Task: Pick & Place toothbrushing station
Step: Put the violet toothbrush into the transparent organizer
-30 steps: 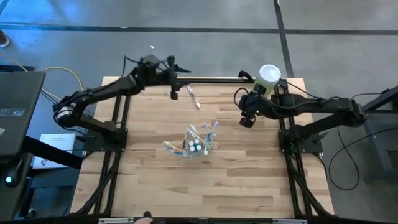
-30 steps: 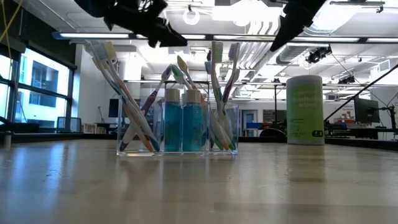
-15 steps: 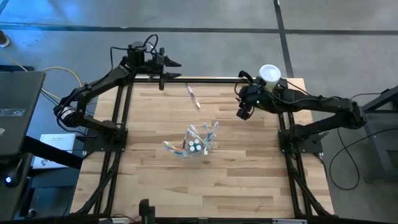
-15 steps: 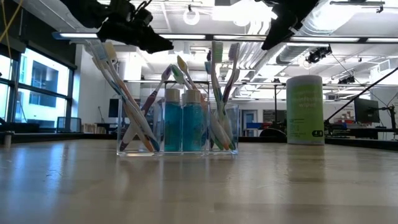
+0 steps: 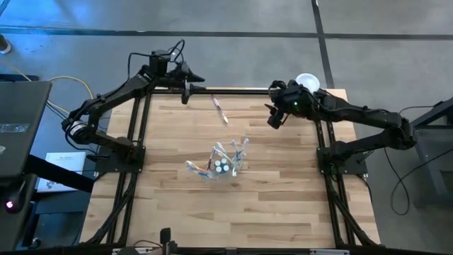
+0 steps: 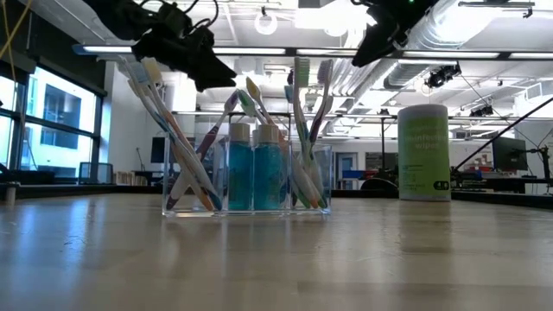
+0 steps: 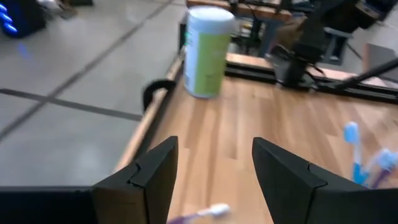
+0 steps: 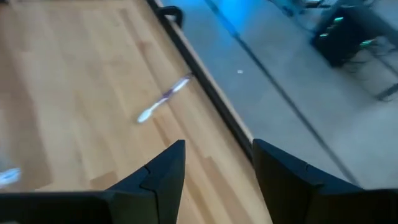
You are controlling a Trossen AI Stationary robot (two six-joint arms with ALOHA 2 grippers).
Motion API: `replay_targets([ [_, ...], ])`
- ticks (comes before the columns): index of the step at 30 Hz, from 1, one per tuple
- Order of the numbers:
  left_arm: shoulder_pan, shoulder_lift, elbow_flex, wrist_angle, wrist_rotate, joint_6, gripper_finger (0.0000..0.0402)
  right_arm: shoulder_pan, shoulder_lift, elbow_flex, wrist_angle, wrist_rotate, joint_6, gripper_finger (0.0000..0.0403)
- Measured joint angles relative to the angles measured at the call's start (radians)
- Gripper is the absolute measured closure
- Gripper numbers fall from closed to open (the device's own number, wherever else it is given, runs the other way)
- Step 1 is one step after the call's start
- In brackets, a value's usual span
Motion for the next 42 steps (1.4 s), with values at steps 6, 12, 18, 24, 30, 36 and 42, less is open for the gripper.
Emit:
replay_targets([
  [6,-0.032,0.0,0.0,-0.046,0.025,0.006,0.0202,-0.019,0.0,0.0,0.0,-0.183,0.0,0.0225],
  [12,-0.047,0.002,0.0,-0.038,0.069,0.046,0.0202,-0.018,0.0,0.0,-0.001,-0.346,0.0,0.0225],
  [18,-0.016,0.054,0.0,-0.006,0.151,0.106,0.0202,-0.019,0.0,0.0,-0.001,-0.306,0.008,0.0225],
  [24,0.03,0.156,0.0,0.101,0.251,0.12,0.0202,-0.019,0.0,0.0,0.002,-0.279,0.008,0.0225],
  [30,0.037,0.208,0.0,0.204,0.354,0.032,0.0202,-0.019,0.0,0.0,0.019,-0.28,0.008,0.0225],
  [36,0.018,0.226,0.0,0.207,0.349,0.032,0.0202,-0.018,0.0,0.0,-0.002,-0.293,0.008,0.0225],
  [42,-0.014,0.237,0.0,0.204,0.333,0.163,0.0202,-0.019,0.001,0.0,-0.024,-0.293,0.063,0.0225],
])
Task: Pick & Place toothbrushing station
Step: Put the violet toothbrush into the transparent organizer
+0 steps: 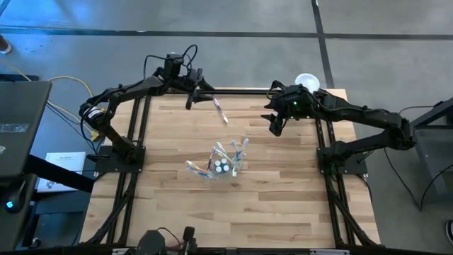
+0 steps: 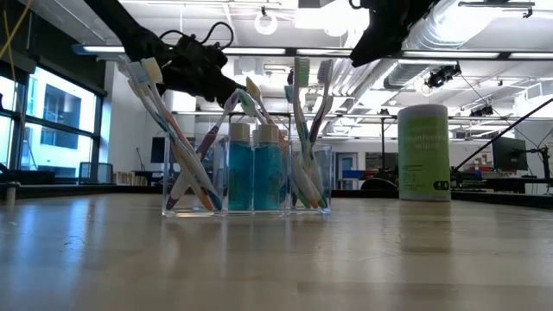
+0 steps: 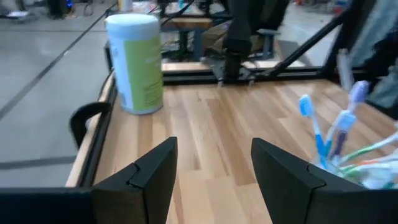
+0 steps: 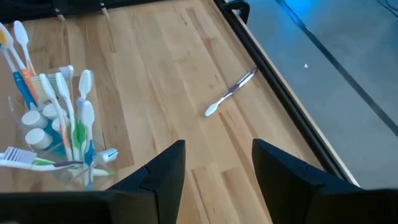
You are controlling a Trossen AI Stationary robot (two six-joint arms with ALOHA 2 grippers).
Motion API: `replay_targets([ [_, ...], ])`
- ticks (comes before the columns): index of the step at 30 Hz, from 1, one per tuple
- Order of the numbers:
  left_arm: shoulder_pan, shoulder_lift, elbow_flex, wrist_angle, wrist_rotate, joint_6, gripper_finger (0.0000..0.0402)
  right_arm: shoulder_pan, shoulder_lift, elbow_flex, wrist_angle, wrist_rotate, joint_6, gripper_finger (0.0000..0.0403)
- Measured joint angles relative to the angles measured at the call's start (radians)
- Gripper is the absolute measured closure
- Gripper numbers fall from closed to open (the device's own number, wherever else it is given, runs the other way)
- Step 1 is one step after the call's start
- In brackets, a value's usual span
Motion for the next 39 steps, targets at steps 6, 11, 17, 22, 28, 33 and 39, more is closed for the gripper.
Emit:
replay_targets([
  [6,-0.031,0.0,0.0,-0.005,-0.125,-0.096,0.0202,0.0,0.0,0.0,0.017,0.004,0.002,0.0225],
  [11,-0.066,0.0,0.0,-0.014,-0.246,-0.114,0.0202,0.0,0.0,0.0,0.035,0.006,-0.001,0.0225],
  [17,-0.119,0.012,0.0,-0.002,-0.351,-0.098,0.0202,0.0,0.0,0.0,0.035,0.006,-0.005,0.0225],
  [22,-0.156,0.017,0.0,0.0,-0.438,-0.065,0.0202,0.0,0.0,0.0,0.038,0.006,-0.011,0.0225],
  [28,-0.177,0.017,0.0,0.034,-0.47,0.011,0.0202,0.0,0.0,0.0,0.037,0.006,-0.012,0.0225],
  [33,-0.17,0.017,0.0,0.025,-0.556,-0.078,0.0202,0.0,0.001,-0.001,0.036,0.006,-0.012,0.0225],
  [39,-0.127,0.017,0.0,0.001,-0.435,0.039,0.0202,0.0,0.003,-0.001,0.032,0.005,-0.012,0.0225],
])
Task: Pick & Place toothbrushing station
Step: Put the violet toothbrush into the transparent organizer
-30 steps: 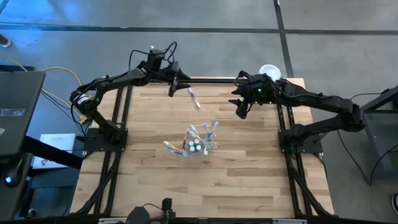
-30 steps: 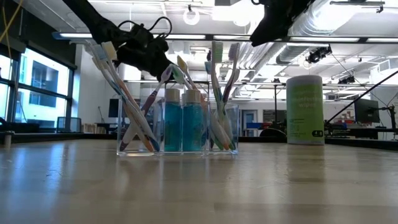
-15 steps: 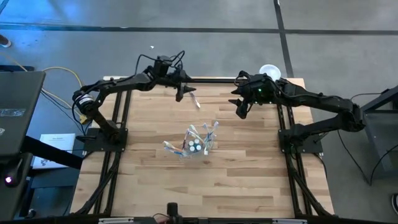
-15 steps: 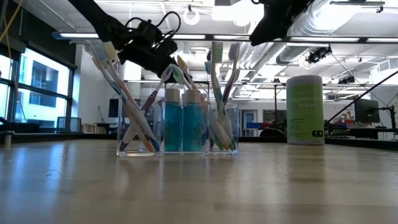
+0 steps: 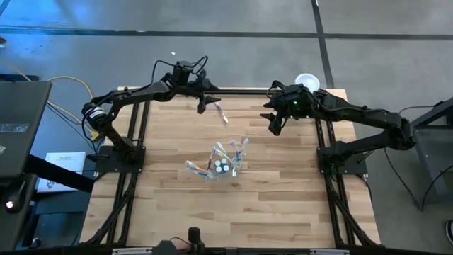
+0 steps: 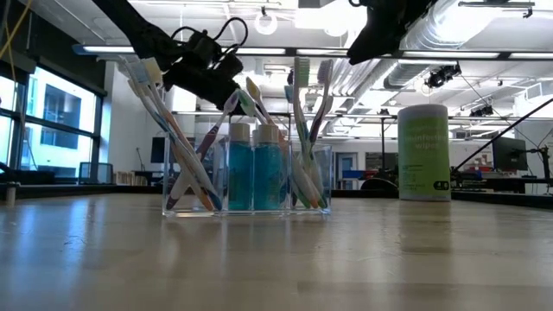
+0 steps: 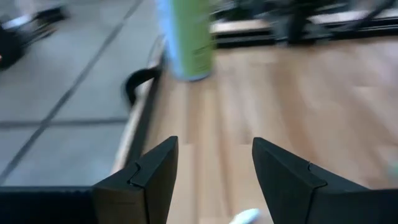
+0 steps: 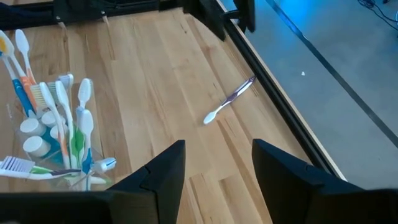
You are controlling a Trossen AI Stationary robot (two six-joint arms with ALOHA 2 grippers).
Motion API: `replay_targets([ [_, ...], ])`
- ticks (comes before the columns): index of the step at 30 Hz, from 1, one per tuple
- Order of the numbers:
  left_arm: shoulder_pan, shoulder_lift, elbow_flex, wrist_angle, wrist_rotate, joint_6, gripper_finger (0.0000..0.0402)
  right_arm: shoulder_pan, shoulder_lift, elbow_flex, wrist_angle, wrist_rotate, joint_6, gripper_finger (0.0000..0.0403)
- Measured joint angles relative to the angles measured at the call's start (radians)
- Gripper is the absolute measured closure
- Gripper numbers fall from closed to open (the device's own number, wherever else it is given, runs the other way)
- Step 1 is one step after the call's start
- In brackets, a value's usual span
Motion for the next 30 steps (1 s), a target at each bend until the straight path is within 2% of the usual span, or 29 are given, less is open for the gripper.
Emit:
replay_targets([
  [2,0.021,0.0,0.0,-0.009,0.108,0.035,0.0202,0.0,0.01,0.0,0.002,0.0,0.0,0.0225],
  [4,0.036,0.0,0.0,-0.009,0.156,0.053,0.0202,0.0,0.021,0.0,0.0,0.0,0.005,0.0225],
  [10,0.059,0.012,0.0,-0.003,0.168,0.065,0.0202,0.0,0.082,0.0,0.005,0.0,0.007,0.0225],
  [16,0.028,0.093,0.0,-0.007,0.238,0.101,0.0202,0.0,0.138,0.0,0.033,0.002,0.003,0.0225],
  [18,0.013,0.12,0.004,-0.011,0.209,0.122,0.0202,0.0,0.147,0.0,0.043,0.003,0.002,0.0225],
  [22,-0.018,0.166,0.032,-0.017,0.085,0.119,0.0202,0.0,0.153,0.0,0.053,0.001,-0.008,0.0225],
  [26,-0.038,0.2,0.083,-0.134,0.037,0.164,0.0202,0.0,0.154,0.0,0.056,0.001,-0.011,0.0225],
  [30,-0.065,0.225,0.133,-0.269,-0.083,0.193,0.0202,0.0,0.154,0.0,0.057,0.0,-0.018,0.0225],
])
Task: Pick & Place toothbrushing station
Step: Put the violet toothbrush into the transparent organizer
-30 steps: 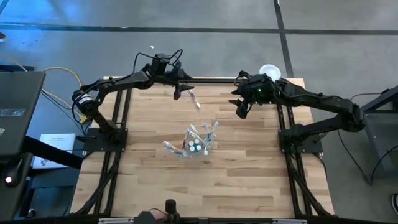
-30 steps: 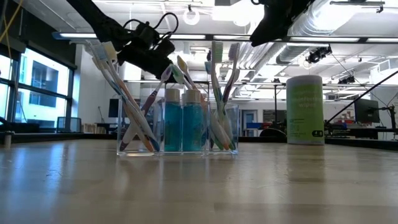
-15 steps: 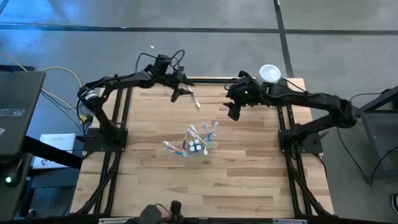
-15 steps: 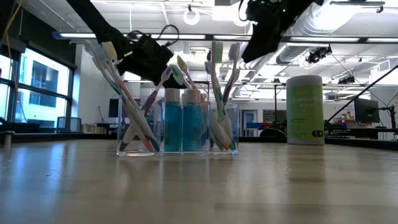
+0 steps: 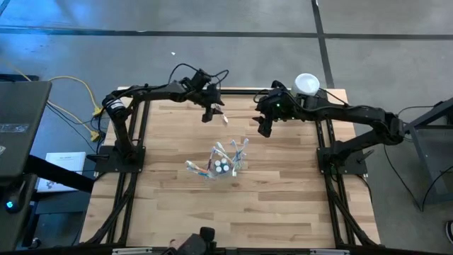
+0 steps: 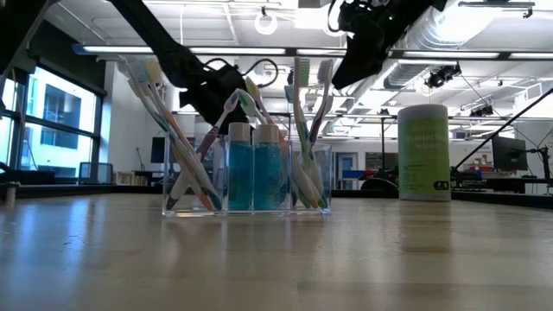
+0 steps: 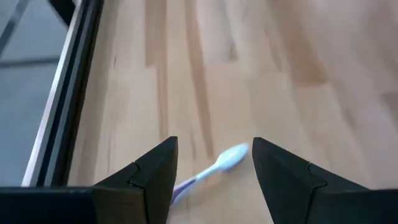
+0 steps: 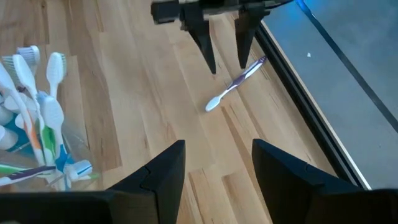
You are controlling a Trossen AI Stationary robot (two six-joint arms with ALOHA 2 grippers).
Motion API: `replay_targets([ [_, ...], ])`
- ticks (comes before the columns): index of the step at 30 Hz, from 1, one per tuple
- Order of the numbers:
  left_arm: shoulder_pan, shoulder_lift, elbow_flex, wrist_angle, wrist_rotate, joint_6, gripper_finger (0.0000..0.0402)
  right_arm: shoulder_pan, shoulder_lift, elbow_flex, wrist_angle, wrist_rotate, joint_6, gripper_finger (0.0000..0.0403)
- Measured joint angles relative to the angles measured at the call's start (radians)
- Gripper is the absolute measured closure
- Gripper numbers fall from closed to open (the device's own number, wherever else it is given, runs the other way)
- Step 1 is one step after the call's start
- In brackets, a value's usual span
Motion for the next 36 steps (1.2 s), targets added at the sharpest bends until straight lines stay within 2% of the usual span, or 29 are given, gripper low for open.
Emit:
replay_targets([
  [3,-0.012,0.004,0.027,-0.082,-0.071,0.037,0.0202,0.0,0.0,0.0,0.003,0.0,0.0,0.0225],
  [12,-0.007,0.026,0.032,-0.136,-0.097,0.127,0.0202,0.0,0.0,0.0,0.003,0.0,0.0,0.0225],
  [21,-0.002,0.099,0.052,-0.13,-0.127,0.173,0.0202,0.0,0.0,0.0,0.01,-0.001,0.004,0.0225],
  [36,-0.006,0.135,0.059,-0.09,-0.136,0.239,0.0202,0.0,0.0,0.0,0.016,-0.004,0.029,0.0225],
])
